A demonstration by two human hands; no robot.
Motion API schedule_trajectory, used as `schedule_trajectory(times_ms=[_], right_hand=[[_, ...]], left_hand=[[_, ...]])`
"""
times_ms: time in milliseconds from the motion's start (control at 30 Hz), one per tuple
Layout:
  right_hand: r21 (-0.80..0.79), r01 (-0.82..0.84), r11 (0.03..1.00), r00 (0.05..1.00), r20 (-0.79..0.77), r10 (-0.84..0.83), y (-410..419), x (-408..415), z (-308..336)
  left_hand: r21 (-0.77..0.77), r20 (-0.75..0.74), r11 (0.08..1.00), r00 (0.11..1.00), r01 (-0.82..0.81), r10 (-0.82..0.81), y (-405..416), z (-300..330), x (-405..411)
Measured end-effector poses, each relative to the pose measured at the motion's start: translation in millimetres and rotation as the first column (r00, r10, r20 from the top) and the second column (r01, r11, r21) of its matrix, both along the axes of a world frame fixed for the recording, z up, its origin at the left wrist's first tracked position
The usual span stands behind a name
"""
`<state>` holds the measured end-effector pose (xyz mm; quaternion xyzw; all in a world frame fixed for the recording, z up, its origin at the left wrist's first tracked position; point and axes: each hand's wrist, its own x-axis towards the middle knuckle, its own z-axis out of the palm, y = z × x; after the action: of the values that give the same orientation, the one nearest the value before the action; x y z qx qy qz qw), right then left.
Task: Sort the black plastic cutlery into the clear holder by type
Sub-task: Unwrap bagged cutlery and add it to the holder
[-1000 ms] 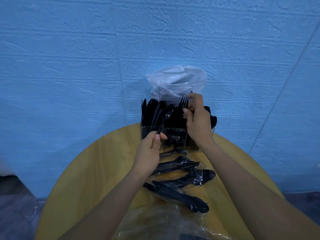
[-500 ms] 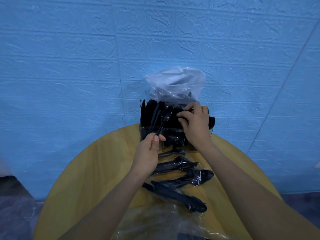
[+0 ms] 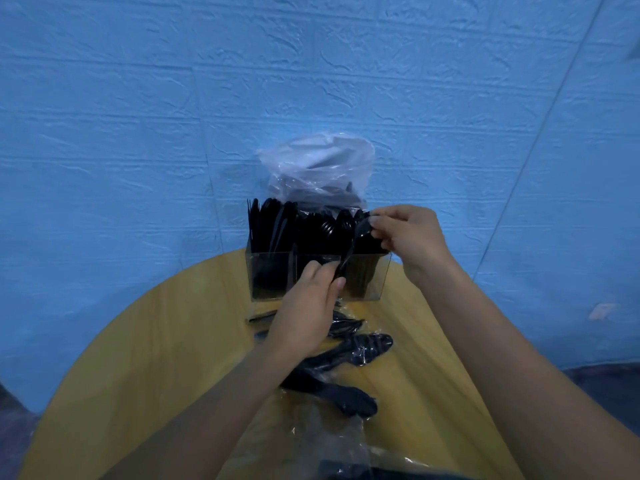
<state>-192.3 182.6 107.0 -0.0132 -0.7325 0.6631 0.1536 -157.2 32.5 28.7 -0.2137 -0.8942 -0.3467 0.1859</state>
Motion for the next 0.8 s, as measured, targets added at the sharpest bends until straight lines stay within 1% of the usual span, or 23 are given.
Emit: schedule_trajectory(times_ms=[67,133,267,367,500,667,800], right_hand=[[-0.007,-0.005,1.000,0.998,-0.060,0.005,16.6,2.1,4.4],[0.039,0.017,0.999,0.988,-0.157,-0.011,34.8,3.2,8.7],[0.155,0.033,0.987,0.940,-0.340,0.022,58.6,7.4,16.8],[0.244,0.024,0.970,0.899,-0.430,0.086,61.4,6.7,16.8],[0.302,0.015,0.953,0.870,-0.473,0.137,56.3,-1.2,1.3],[0.360,0.041,0.932,0.863,-0.483,0.148,47.7,-15.2,-24.2],[0.474,0.057,0.879,0.884,-0.434,0.176,38.8,-30.0,-51.9]], left_hand=[[-0.005,0.007,1.000,1.000,0.020,-0.020,1.1,-0.5,-8.4],[-0.051,-0.020,0.999,1.000,0.009,-0.010,1.1,-0.6,-16.6],[-0.251,-0.118,0.968,0.992,0.009,-0.040,11.3,2.2,-27.1],[-0.370,-0.173,0.929,0.984,-0.024,-0.044,19.2,1.8,-34.6],[-0.463,-0.192,0.884,0.981,-0.069,-0.023,18.3,-5.1,-42.2],[-0.468,-0.207,0.881,0.978,-0.071,-0.031,17.7,-5.8,-46.2],[-0.480,-0.211,0.875,0.977,-0.066,-0.042,15.2,-5.8,-45.4]])
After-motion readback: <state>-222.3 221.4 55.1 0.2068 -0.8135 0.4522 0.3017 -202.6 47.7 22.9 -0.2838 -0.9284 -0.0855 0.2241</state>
